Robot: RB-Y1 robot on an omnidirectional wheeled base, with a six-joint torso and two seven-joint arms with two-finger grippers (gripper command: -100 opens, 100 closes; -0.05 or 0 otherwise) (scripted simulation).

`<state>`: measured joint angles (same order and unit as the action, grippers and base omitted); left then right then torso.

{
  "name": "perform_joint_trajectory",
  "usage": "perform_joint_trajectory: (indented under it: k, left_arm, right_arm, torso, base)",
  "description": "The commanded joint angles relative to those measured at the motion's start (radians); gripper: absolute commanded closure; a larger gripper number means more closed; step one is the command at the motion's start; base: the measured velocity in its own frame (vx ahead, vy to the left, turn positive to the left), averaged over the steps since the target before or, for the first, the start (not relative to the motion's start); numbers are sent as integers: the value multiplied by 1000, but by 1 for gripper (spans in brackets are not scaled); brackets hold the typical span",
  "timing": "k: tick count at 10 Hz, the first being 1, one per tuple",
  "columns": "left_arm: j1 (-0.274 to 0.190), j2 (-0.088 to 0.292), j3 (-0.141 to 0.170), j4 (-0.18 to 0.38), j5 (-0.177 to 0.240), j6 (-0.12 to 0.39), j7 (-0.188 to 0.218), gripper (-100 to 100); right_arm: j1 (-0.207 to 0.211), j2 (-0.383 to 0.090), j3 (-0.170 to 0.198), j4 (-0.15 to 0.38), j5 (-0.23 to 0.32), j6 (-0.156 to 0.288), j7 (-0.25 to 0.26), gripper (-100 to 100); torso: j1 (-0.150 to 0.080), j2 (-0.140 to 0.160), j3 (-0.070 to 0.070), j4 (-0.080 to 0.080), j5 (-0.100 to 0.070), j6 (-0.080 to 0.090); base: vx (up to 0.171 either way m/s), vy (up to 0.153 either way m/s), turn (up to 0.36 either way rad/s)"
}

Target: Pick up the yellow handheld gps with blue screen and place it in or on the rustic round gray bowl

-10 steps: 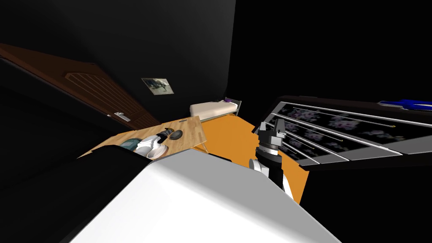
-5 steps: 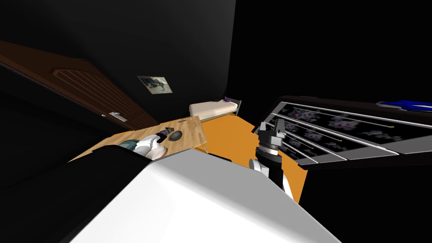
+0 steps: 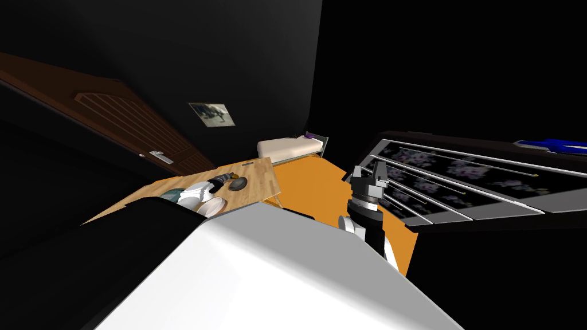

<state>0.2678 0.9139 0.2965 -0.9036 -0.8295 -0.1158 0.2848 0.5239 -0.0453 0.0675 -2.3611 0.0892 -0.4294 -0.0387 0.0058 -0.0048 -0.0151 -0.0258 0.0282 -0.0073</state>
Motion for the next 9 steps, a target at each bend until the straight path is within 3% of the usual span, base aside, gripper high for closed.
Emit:
perform_joint_trajectory:
  k: [1,8,9]
  left_arm:
    - [25,27,-12,-24,11,4,30,-100]
    - [87,175,15,-35,30,-65,137,-100]
    - [87,158,17,-38,28,-59,123,-100]
  right_arm:
    - [0,0,0,0,0,0,0,0]
    - [0,0,0,0,0,0,0,0]
    - [0,0,0,0,0,0,0,0]
  torso:
    - [0,0,0,0,0,0]
    - [0,1,0,0,0,0]
    - [0,0,0,0,0,0]
  base:
    - [25,-66,16]
    - [21,-60,31]
    - [19,-28,12]
